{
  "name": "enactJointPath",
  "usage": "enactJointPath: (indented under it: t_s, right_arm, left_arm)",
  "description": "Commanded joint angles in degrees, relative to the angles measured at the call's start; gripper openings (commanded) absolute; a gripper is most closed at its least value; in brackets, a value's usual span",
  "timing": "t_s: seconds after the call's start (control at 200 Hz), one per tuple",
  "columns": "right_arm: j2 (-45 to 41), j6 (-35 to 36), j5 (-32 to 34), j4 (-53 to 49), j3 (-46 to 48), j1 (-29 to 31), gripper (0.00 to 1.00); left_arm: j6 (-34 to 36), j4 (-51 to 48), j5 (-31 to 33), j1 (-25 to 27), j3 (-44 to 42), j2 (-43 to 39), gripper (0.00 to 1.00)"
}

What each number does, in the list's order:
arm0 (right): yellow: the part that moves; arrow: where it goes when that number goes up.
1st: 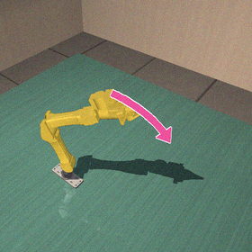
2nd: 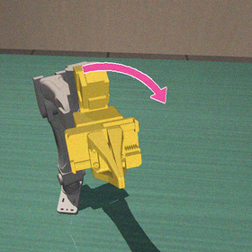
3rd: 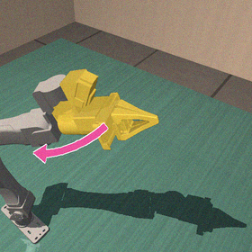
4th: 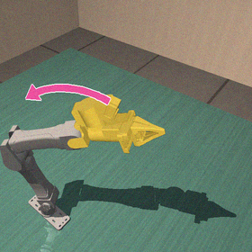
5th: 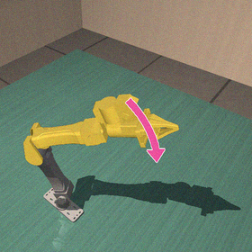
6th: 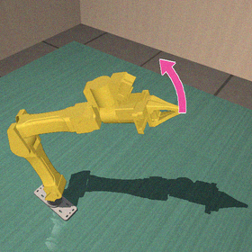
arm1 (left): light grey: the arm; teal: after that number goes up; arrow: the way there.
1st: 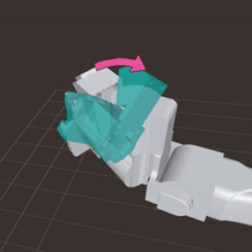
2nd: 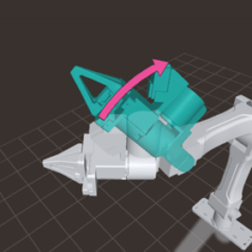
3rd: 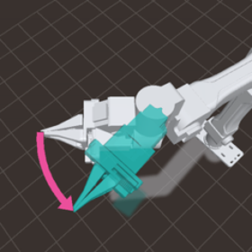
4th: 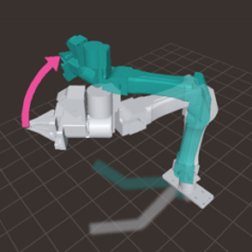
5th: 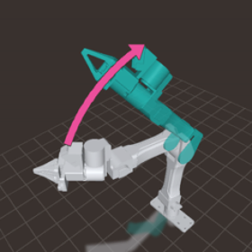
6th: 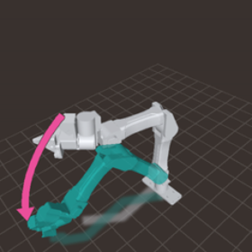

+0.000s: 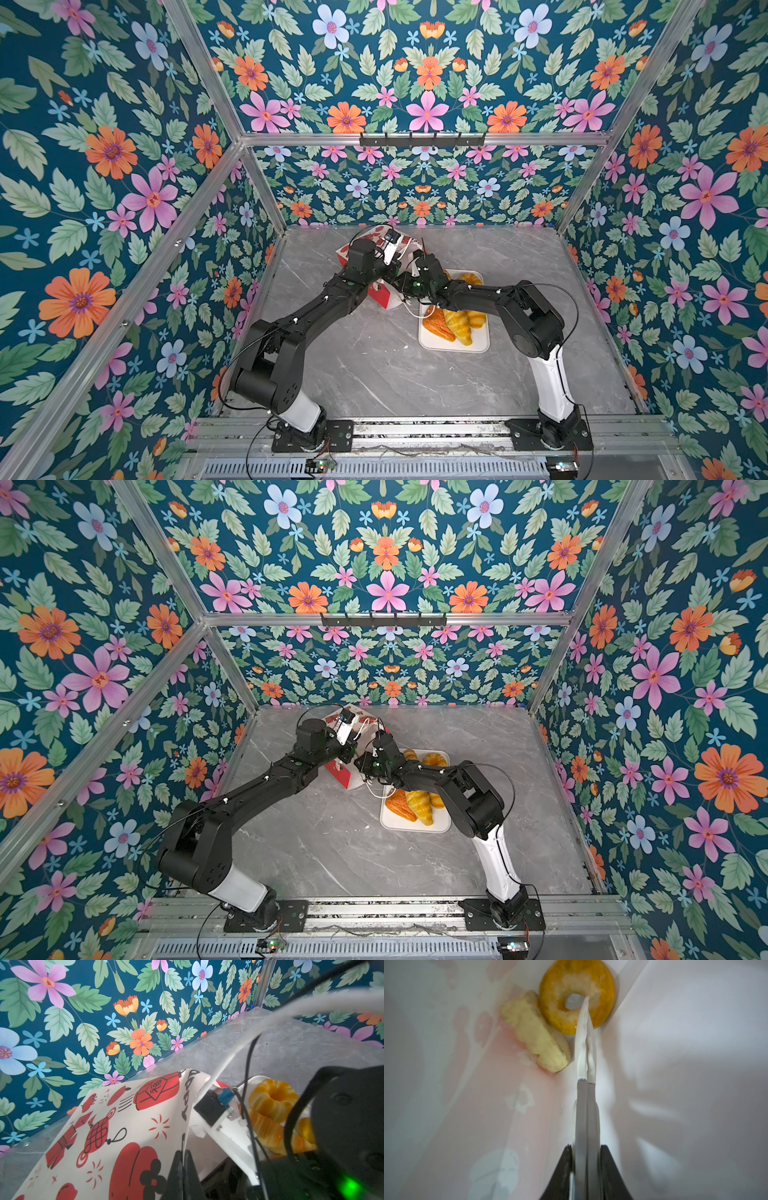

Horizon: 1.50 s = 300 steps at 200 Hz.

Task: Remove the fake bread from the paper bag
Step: 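Position the right tongs around the yellow ring bread inside the bag, then close the right tongs on the yellow ring bread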

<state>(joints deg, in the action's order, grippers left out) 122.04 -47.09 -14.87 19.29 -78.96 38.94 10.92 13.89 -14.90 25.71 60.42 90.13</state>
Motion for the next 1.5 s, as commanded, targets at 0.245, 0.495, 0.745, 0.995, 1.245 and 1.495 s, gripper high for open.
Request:
enactJointPath:
  t_s: [0.245, 0.495, 0.745, 0.995, 1.245, 1.495]
  right_arm:
    - [0.0, 0.7, -0.2, 2.6, -1.2, -0.2, 0.12]
    - [3.3, -3.6, -2.5, 1.9, -5.7, -1.0, 0.34]
    - [5.4, -5.3, -5.6, -0.4, -9.0, -1.1, 0.43]
    - [8.8, -6.1, -8.4, -2.8, -13.0, -0.7, 0.45]
    - [10.6, -8.1, -8.7, -1.0, -13.8, -0.6, 0.48]
    - [11.3, -9.2, -6.9, 1.3, -13.0, -0.8, 0.5]
  left_arm:
    - [4.3, -3.7, 2.9, 0.1, 1.3, -1.2, 0.0]
    - [2.9, -1.3, 0.8, 0.5, -0.5, -1.1, 0.0]
    - [2.1, 0.0, -0.2, 0.7, -0.9, 0.3, 0.0]
    - [0.0, 2.2, -2.1, 1.2, -0.4, 2.2, 0.0]
    - [-0.5, 2.5, -2.5, 1.8, 0.0, 2.1, 0.0]
    - [-0.9, 2.0, -2.9, 1.9, 0.0, 1.3, 0.0]
